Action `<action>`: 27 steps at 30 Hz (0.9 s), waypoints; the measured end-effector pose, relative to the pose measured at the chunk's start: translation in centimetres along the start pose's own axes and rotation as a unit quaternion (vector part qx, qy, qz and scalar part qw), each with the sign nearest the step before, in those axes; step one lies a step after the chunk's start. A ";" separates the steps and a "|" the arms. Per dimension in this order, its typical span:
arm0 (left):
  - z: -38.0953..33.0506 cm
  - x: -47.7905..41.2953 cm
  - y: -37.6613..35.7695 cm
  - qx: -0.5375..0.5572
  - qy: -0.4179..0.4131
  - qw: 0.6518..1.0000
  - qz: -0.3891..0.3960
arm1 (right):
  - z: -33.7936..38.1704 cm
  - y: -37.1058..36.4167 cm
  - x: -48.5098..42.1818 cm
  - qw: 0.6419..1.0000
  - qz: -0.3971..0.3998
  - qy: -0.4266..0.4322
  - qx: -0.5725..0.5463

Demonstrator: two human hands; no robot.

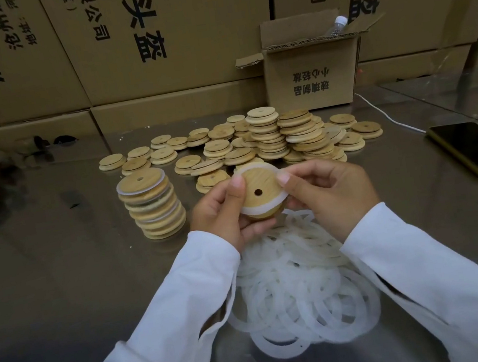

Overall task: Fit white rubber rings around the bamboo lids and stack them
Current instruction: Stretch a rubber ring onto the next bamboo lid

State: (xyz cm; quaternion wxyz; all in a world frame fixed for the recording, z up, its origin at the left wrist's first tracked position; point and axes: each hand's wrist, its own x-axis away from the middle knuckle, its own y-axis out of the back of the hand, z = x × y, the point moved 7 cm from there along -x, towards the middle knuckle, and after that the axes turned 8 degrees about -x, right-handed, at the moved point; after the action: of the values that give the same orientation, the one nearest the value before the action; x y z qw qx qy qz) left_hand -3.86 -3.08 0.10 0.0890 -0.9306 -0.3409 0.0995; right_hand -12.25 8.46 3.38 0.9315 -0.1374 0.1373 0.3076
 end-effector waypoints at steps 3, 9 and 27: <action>0.1 0.0 -0.4 0.070 0.021 0.997 0.012 | -0.5 -0.3 0.5 0.999 -0.013 0.012 0.027; 0.4 -0.1 -0.6 0.130 0.038 0.991 0.023 | -0.2 0.1 1.0 0.989 -0.091 0.083 0.083; 1.0 -0.8 0.3 -0.148 -0.024 0.988 0.029 | -0.4 -0.3 0.4 0.981 -0.017 0.083 0.176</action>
State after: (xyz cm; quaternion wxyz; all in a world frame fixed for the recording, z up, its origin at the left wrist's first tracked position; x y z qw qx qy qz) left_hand -4.47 -3.73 -0.81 -0.0612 -0.9403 -0.3268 0.0725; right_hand -11.87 8.33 2.91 0.9317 0.0013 0.2636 0.2498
